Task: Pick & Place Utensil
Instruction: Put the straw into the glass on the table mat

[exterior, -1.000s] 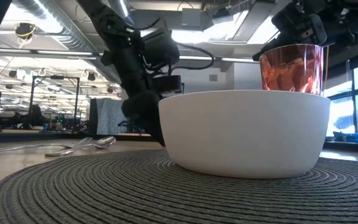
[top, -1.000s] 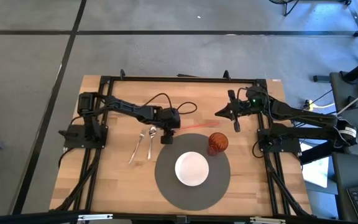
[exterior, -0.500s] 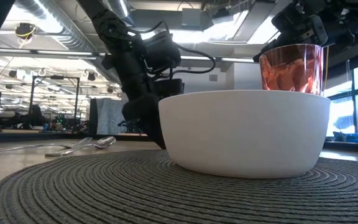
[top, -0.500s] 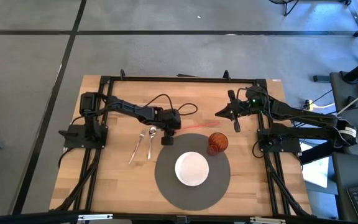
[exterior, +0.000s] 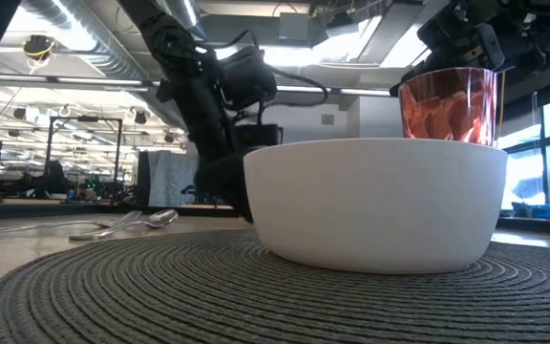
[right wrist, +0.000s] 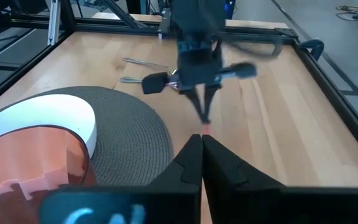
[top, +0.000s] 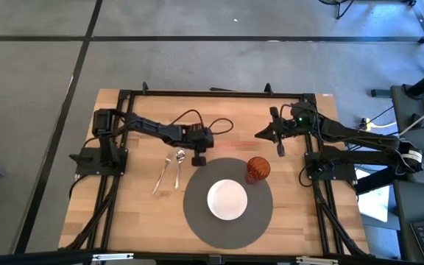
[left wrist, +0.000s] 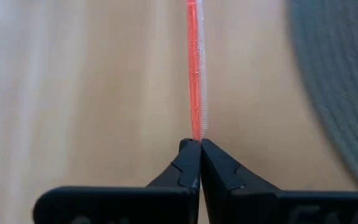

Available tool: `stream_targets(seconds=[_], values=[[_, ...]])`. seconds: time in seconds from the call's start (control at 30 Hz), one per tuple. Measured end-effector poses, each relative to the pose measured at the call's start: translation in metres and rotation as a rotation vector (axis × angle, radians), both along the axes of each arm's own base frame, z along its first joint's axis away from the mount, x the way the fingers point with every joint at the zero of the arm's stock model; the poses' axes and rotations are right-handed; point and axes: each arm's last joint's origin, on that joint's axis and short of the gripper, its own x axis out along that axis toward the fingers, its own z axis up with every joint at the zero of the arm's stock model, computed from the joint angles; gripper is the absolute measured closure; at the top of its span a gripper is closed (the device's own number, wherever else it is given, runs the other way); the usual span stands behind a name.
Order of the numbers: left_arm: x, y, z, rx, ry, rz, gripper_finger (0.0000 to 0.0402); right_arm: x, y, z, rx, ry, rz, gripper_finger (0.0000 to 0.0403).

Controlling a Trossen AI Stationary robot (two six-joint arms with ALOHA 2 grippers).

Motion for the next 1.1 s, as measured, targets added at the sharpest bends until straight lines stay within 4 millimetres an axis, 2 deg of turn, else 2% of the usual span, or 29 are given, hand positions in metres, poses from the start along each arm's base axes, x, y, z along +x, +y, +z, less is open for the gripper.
stream_targets(seconds=[0.33,0.53,0.73,0.87,0.97,1.1], values=[[-0.011,0.002,0.064,0.184,-0.164,0.102,0.0400,0.001,0.000,0.004,0.007,-0.038,0.006,0.0395],[-0.027,0.000,0.109,0.264,-0.308,0.174,0.0400,0.003,0.002,0.021,0.016,-0.203,0.095,0.0395],[-0.040,-0.009,0.143,0.268,-0.453,0.160,0.0400,-0.001,0.007,0.041,0.067,-0.363,0.213,0.0395],[-0.039,-0.023,0.158,0.263,-0.557,0.090,0.0400,-0.004,0.009,0.050,0.102,-0.427,0.239,0.0395],[-0.036,-0.037,0.161,0.262,-0.595,0.009,0.0400,-0.004,0.009,0.053,0.111,-0.453,0.244,0.0393],[-0.033,-0.053,0.165,0.279,-0.635,-0.058,0.0400,-0.005,0.010,0.059,0.111,-0.498,0.258,0.0355]])
